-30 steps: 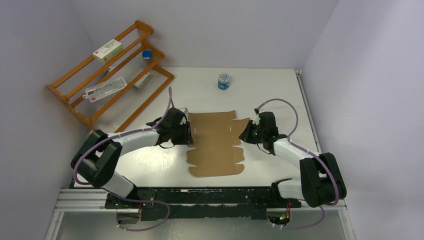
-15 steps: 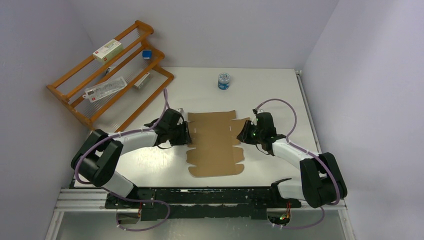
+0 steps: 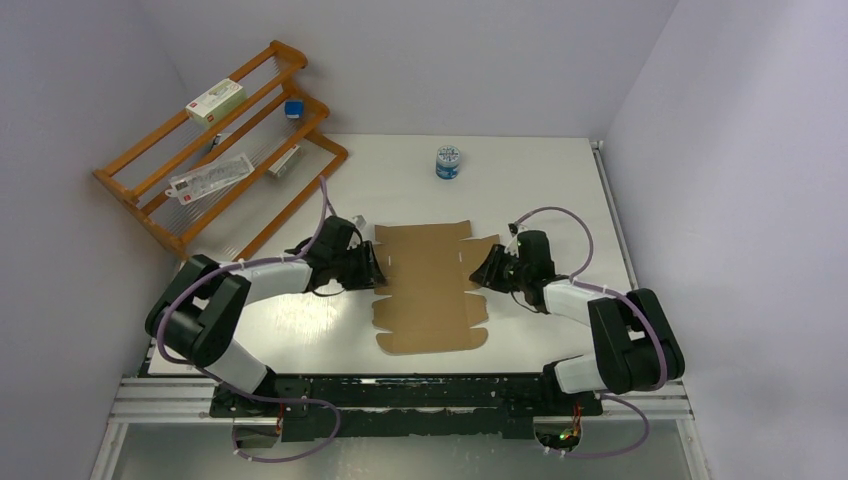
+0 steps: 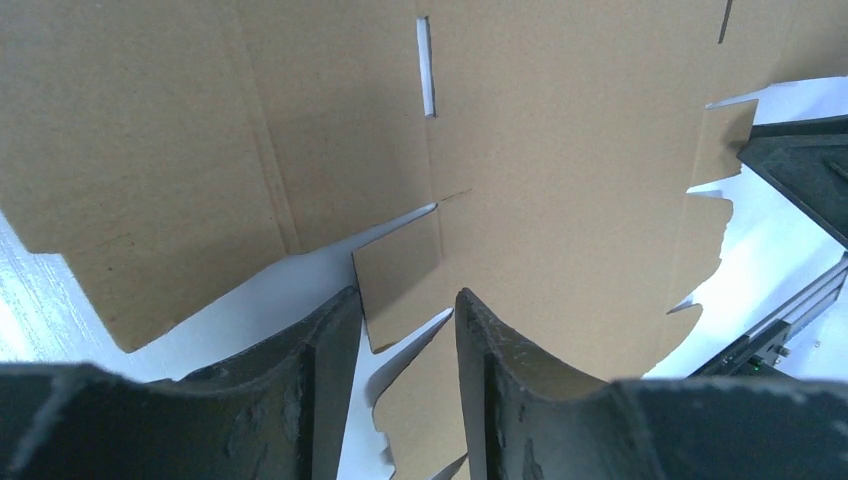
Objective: Fold the paper box
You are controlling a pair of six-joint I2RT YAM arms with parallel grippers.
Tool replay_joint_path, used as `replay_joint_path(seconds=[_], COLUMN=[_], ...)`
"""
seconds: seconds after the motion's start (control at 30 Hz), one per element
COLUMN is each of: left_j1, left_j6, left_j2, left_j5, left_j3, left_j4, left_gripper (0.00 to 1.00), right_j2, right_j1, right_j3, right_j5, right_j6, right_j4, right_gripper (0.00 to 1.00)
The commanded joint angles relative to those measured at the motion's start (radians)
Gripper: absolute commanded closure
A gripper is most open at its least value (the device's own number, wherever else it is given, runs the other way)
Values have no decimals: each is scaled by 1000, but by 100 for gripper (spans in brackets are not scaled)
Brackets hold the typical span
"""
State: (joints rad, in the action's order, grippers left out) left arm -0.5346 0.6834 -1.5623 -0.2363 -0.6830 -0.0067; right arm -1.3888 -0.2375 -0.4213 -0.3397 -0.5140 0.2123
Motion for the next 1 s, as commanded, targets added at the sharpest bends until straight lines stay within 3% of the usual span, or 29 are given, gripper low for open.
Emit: replay_joint_path(seconds=[0.0, 0.43, 0.63, 0.97], left_j1=[13, 13, 12, -12], left_j6=[23, 42, 36, 36], left_j2=[-36, 11, 37, 53], left_j5=[-67, -88, -87, -80], left_j3=[40, 42, 27, -7], left_j4=[40, 47, 26, 8], left_gripper=[55, 74, 78, 81], right_j2=[-33, 24, 41, 62], right_j1=[3, -2, -27, -152], right_j3=[30, -11, -30, -102], right_j5=[-45, -16, 36, 195], right_j6=[-20, 35, 57, 77], right_j4=[47, -28, -68, -163], right_gripper=[67, 95, 100, 100])
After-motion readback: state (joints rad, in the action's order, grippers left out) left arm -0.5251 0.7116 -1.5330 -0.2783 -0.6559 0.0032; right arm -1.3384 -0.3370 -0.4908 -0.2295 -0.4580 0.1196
